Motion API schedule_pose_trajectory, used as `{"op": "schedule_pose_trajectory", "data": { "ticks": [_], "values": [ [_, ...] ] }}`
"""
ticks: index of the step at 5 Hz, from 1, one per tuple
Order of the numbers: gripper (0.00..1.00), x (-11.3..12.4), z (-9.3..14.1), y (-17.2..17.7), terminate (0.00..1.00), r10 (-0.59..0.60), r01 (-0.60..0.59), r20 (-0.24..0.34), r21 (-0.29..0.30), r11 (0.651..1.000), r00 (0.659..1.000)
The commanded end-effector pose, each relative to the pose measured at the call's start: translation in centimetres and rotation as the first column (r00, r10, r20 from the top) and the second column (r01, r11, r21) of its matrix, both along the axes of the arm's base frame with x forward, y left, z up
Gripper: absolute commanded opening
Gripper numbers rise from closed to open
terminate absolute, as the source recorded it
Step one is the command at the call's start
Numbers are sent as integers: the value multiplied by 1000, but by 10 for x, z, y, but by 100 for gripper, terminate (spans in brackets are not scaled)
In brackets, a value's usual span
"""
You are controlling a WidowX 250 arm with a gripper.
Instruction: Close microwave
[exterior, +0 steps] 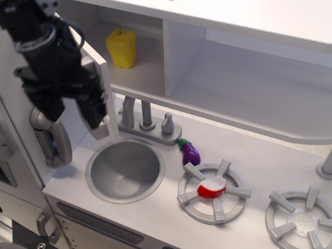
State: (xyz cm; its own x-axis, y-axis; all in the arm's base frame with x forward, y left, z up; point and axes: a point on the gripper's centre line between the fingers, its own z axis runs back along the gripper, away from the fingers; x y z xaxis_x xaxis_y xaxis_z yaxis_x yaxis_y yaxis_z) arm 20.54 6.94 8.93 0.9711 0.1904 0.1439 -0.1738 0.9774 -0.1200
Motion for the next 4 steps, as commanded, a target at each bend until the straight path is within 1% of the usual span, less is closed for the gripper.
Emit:
{"op": "schedule_pose_trajectory", "data": {
  "ticks": [1, 2, 3, 4],
  "values": [
    [100, 28, 20, -9, 0, 28, -27, 56, -7, 1000, 998],
    [100, 37, 19, -13, 0, 19, -18, 71, -3, 1000, 997],
    [100, 45, 13, -19, 0, -10, 9, 73, 6, 1000, 997],
    [100, 55, 8, -27, 0, -57, 54, 70, 31, 998, 996]
  ]
}}
